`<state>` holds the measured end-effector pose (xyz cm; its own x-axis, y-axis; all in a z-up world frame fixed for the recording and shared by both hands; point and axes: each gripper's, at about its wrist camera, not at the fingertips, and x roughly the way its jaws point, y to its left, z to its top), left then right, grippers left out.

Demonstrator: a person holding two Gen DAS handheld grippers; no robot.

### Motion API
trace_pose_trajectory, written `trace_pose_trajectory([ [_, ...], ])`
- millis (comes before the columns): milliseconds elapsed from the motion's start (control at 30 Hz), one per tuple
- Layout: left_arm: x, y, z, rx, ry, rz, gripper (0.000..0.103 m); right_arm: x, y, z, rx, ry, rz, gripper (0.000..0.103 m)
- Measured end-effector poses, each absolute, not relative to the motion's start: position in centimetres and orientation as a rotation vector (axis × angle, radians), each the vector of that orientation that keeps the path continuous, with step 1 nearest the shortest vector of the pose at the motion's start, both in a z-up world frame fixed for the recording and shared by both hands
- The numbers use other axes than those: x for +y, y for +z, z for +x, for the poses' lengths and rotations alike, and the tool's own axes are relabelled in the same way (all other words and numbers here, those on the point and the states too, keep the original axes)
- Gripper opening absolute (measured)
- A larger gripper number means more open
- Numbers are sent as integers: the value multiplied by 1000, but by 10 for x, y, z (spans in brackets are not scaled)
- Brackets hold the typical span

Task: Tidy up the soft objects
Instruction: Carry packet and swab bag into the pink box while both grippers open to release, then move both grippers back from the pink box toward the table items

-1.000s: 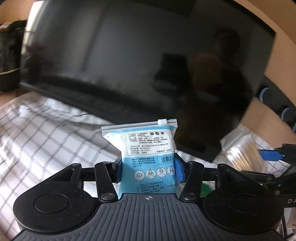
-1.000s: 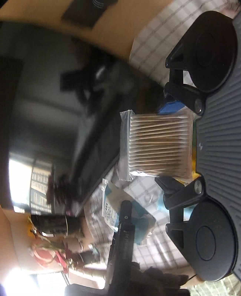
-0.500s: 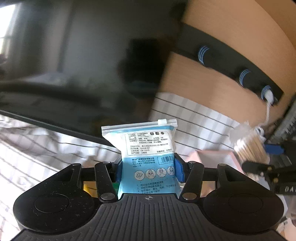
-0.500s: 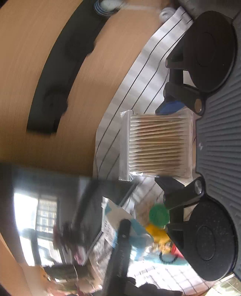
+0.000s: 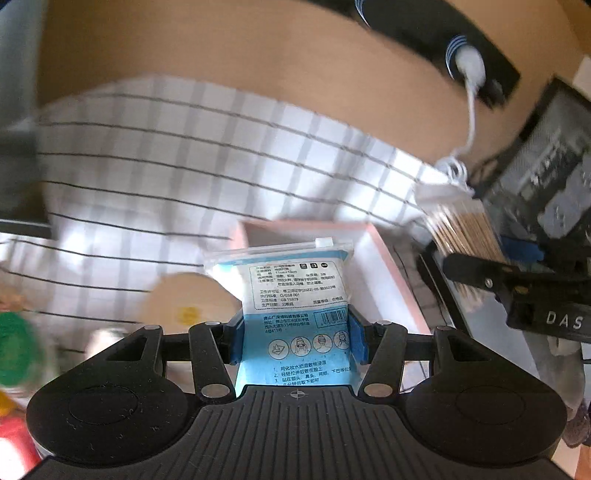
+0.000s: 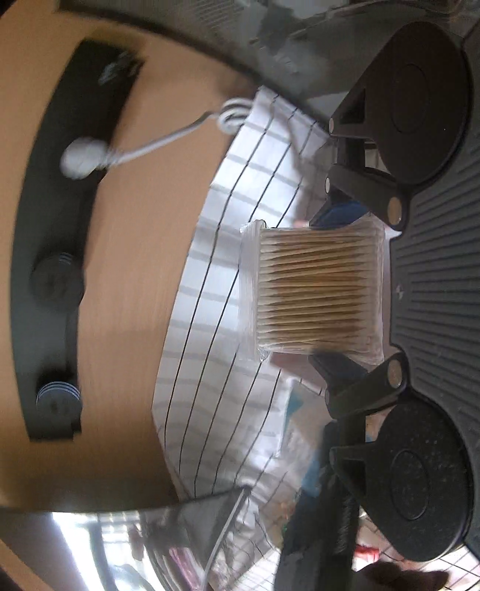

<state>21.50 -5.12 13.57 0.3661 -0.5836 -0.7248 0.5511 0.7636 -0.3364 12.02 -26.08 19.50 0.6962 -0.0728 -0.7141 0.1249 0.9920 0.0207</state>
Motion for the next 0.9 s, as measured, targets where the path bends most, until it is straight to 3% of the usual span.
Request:
trace_pose_trajectory([
  [467, -157, 56, 230, 1039, -781, 10, 58, -315, 119, 164, 862, -121, 316, 71],
  [900, -97, 119, 195, 774, -832, -63, 57, -315, 129, 142, 766, -159, 421, 72],
])
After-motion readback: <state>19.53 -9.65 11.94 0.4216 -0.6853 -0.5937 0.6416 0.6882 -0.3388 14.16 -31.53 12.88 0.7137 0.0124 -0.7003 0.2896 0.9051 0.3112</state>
